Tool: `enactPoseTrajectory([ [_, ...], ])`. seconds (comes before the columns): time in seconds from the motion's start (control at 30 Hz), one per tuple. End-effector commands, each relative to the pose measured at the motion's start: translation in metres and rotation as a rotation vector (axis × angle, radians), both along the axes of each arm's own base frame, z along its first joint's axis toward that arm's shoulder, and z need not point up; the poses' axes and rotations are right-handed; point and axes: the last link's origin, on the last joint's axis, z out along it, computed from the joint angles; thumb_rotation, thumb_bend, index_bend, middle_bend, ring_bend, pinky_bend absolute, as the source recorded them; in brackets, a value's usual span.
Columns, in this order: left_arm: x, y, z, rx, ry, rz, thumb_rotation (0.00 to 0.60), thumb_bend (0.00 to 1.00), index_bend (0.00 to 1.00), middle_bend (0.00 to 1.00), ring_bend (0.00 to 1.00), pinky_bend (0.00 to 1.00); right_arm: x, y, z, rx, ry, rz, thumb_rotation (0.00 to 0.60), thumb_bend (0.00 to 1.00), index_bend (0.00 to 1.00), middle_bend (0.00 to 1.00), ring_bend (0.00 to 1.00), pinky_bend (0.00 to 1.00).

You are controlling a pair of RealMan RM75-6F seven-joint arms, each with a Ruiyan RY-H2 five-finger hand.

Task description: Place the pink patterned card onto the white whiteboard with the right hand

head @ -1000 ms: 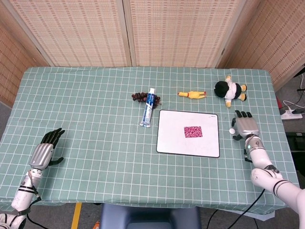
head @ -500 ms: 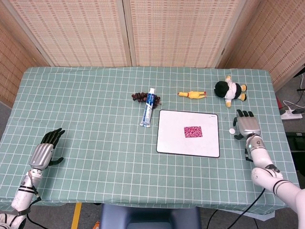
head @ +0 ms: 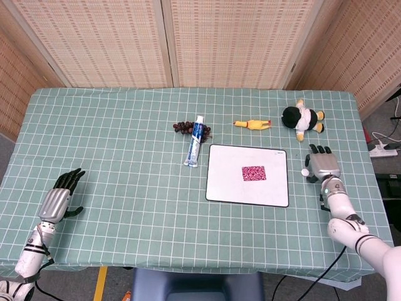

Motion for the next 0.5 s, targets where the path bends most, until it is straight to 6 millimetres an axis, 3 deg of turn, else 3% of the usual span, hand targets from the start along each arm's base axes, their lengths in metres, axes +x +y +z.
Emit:
enactPoseTrajectory([
  [0.03,0.0000,0.0003,-0.0002,-0.001,0.000,0.001,0.600,0.16,0.00,0.00,0.00,0.00,-0.0003,0.0000,-0.0017,0.004,0.001,-0.002,0.600,0.26,0.44,0.00,0.00,0.00],
  [0.5,-0.0010,0.0004,0.0009,0.002,-0.004,0.004,0.600,0.16,0.00,0.00,0.00,0.00,0.0007,-0.0055,-0.0064,0.006,-0.008,-0.010,0.600,0.27,0.50,0.00,0.00,0.00],
])
